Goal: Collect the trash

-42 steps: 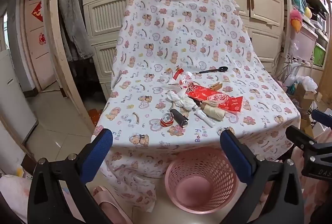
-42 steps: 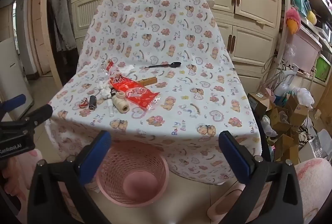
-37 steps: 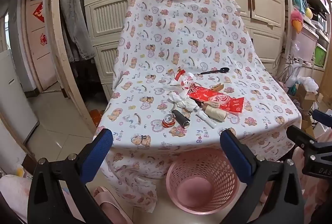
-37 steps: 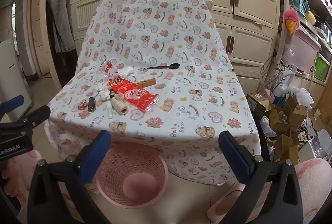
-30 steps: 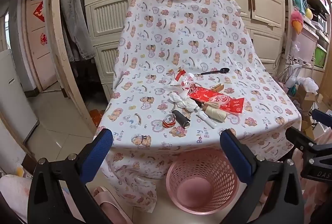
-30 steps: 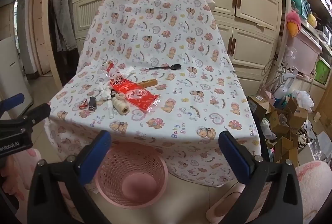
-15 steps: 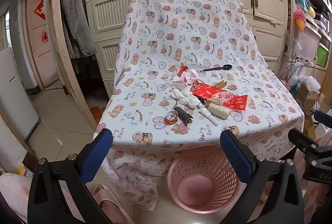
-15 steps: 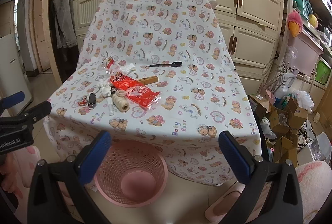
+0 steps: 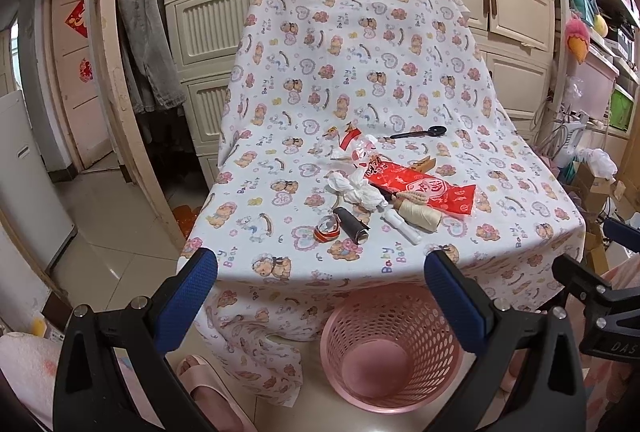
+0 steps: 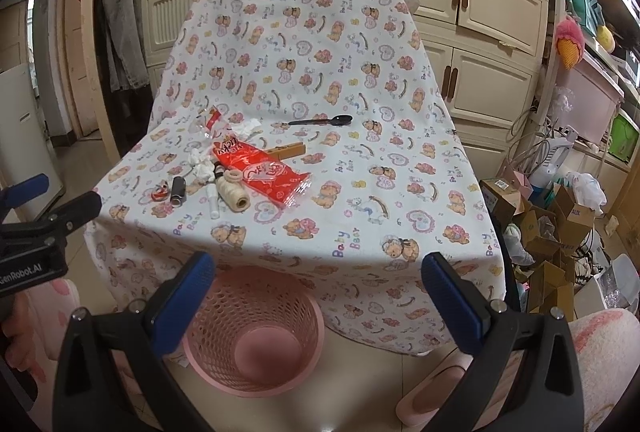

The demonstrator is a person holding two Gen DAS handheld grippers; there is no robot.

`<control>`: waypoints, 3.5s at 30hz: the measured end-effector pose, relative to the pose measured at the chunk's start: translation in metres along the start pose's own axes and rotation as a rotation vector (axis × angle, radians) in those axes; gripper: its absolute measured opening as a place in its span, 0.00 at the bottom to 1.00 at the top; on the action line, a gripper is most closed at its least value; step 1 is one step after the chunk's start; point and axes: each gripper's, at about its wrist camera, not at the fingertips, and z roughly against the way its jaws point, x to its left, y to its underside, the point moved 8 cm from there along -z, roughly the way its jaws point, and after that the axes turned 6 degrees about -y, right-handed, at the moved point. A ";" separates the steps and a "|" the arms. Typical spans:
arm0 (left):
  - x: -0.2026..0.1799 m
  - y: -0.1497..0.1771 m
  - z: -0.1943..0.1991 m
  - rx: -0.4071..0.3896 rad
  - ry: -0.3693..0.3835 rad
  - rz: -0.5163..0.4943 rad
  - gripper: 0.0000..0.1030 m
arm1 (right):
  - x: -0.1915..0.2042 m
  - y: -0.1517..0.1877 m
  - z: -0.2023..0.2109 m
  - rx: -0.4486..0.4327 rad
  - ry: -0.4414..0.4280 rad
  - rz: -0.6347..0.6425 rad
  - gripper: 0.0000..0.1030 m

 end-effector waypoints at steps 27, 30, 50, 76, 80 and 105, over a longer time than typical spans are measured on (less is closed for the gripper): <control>-0.002 -0.003 0.004 -0.011 -0.003 0.008 0.99 | 0.004 0.005 -0.006 0.038 -0.018 0.002 1.00; 0.001 -0.006 0.007 -0.018 -0.002 0.007 0.99 | 0.000 0.006 -0.008 0.046 -0.016 -0.013 1.00; 0.003 -0.008 0.009 -0.017 -0.003 0.021 0.99 | 0.001 0.007 -0.009 0.074 -0.024 -0.008 1.00; 0.001 -0.001 0.001 0.003 -0.009 0.011 0.99 | 0.007 0.009 -0.007 0.086 -0.030 0.005 1.00; -0.002 0.004 -0.003 0.033 0.000 -0.002 0.99 | 0.010 0.010 -0.009 0.092 -0.040 0.017 1.00; -0.001 0.019 -0.042 0.237 0.089 0.023 0.32 | 0.045 -0.039 -0.061 0.177 -0.290 0.047 0.26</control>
